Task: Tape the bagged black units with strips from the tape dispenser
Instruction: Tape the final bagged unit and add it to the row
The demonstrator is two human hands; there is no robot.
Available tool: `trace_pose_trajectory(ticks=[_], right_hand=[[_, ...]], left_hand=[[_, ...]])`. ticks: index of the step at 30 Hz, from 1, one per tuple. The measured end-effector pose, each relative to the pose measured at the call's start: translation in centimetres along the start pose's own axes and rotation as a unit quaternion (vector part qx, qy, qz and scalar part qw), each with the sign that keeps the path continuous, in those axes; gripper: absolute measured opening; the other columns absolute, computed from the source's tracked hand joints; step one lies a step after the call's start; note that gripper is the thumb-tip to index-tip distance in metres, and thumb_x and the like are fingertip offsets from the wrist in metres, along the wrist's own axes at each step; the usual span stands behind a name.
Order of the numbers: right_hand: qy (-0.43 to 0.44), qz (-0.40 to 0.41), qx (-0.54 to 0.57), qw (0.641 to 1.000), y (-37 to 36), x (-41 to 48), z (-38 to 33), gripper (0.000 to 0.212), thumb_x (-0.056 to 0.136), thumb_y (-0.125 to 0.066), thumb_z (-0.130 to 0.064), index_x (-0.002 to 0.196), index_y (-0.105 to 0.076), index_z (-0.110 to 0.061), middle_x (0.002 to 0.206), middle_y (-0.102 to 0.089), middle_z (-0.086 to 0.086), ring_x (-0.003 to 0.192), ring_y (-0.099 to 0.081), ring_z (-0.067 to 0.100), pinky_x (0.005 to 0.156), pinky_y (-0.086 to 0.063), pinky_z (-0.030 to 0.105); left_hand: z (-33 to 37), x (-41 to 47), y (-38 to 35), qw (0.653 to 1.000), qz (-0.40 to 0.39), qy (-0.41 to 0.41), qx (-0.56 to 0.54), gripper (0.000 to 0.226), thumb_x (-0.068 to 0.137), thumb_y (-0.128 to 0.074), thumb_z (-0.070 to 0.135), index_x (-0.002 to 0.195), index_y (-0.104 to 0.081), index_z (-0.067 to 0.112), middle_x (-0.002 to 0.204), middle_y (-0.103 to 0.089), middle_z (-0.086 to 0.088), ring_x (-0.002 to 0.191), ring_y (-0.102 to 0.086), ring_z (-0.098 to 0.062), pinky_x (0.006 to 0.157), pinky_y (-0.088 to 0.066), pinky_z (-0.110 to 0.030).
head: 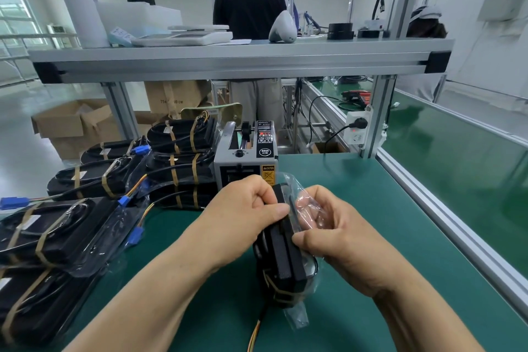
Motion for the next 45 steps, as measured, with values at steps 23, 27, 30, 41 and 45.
trace_pose_trajectory(ticks=[23, 27, 30, 41, 45], right_hand=[[-0.008, 0.045, 0.061, 0.997, 0.2, 0.2, 0.1, 0.027, 0.067, -0.063, 0.002, 0.082, -0.064, -0.02, 0.089, -0.045, 0.013, 0.086, -0.036, 0.031, 0.077, -0.032, 0.045], [-0.004, 0.059, 0.066, 0.996, -0.5, 0.3, 0.2, 0.026, 0.066, -0.065, -0.001, 0.08, -0.065, -0.023, 0.091, -0.049, 0.014, 0.086, -0.04, 0.031, 0.084, -0.032, 0.047], [-0.005, 0.059, 0.052, 0.997, -0.7, 0.3, 0.4, 0.028, 0.067, -0.065, -0.001, 0.084, -0.065, -0.022, 0.09, -0.056, 0.018, 0.085, -0.045, 0.031, 0.083, -0.036, 0.049], [-0.005, 0.069, 0.029, 0.997, -0.7, -0.1, 0.3, 0.029, 0.069, -0.066, -0.004, 0.091, -0.066, -0.023, 0.095, -0.064, 0.02, 0.087, -0.053, 0.032, 0.091, -0.042, 0.069], [-0.007, 0.07, 0.033, 0.997, -0.8, -0.1, 0.4, 0.031, 0.068, -0.066, -0.004, 0.095, -0.064, -0.019, 0.096, -0.065, 0.02, 0.088, -0.053, 0.032, 0.092, -0.042, 0.066]], left_hand=[[-1.0, 0.1, -0.4, 0.995, 0.036, 0.068, -0.058, 0.031, 0.074, -0.081, 0.038, 0.089, -0.059, 0.022, 0.077, -0.059, 0.008, 0.058, -0.049, 0.003, 0.058, -0.04, -0.015], [-1.0, -1.4, -3.5, 0.955, 0.111, 0.101, -0.255, 0.014, 0.093, -0.062, 0.026, 0.105, -0.055, 0.028, 0.104, -0.065, 0.005, 0.083, -0.063, -0.002, 0.072, -0.052, -0.022], [-0.7, -2.0, -4.6, 0.941, 0.138, 0.094, -0.295, 0.024, 0.097, -0.052, 0.023, 0.107, -0.051, 0.045, 0.116, -0.059, 0.014, 0.104, -0.062, -0.009, 0.088, -0.056, -0.042], [-0.5, -3.5, -4.4, 0.964, 0.083, 0.064, -0.243, 0.053, 0.082, -0.047, 0.033, 0.131, -0.047, 0.052, 0.135, -0.056, 0.01, 0.121, -0.058, -0.019, 0.102, -0.048, -0.047], [-0.6, -3.8, -4.3, 0.963, 0.065, 0.055, -0.256, 0.05, 0.09, -0.049, 0.024, 0.132, -0.048, 0.052, 0.137, -0.056, 0.012, 0.122, -0.058, -0.013, 0.104, -0.047, -0.041]])
Point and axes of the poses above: each hand's wrist, its own x-axis towards the middle knuckle, its own y-axis out of the back of the hand, z = x × y, the point moved 2 cm from there along x, towards the middle knuckle
